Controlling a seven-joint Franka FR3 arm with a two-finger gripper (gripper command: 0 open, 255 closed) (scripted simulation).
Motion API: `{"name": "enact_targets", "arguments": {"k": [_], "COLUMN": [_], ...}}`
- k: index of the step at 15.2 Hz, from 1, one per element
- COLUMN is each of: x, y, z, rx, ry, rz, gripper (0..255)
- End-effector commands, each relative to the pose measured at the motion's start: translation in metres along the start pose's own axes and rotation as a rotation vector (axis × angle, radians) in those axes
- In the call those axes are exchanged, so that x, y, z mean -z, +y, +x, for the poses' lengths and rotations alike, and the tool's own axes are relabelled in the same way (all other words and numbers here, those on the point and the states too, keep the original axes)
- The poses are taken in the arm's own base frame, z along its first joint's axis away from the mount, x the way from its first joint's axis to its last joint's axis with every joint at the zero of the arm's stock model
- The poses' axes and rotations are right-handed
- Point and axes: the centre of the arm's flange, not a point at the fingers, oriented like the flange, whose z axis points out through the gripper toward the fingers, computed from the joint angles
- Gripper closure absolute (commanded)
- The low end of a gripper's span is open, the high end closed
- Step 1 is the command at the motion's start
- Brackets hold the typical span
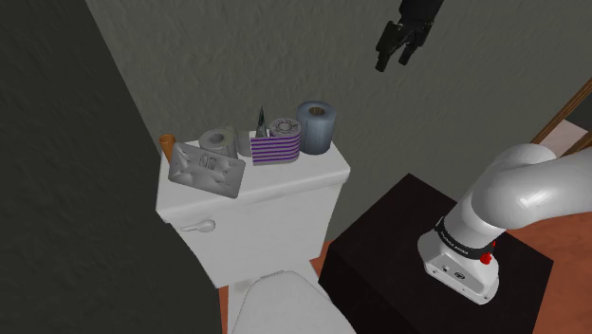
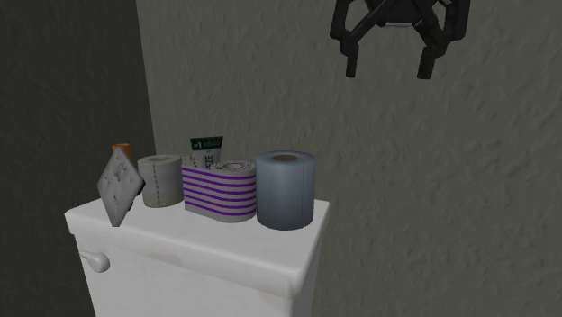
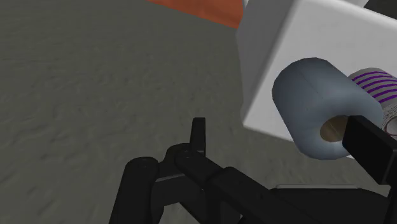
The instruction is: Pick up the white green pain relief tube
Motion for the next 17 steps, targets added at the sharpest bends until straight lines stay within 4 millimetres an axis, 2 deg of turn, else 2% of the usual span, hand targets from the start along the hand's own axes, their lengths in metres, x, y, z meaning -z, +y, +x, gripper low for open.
{"name": "enact_targets", "arguments": {"k": [1,9,17], "x": [0.0,-0.033,-0.065], "y": [0.0,-0.096,-0.187], "z": [0.0,0.012,0.047], "rx": [0.0,-0.262,-0.524], "ry": [0.0,-0.063,-0.125], "rz": [0.0,0.016,0.032], "gripper": [0,0,0]}}
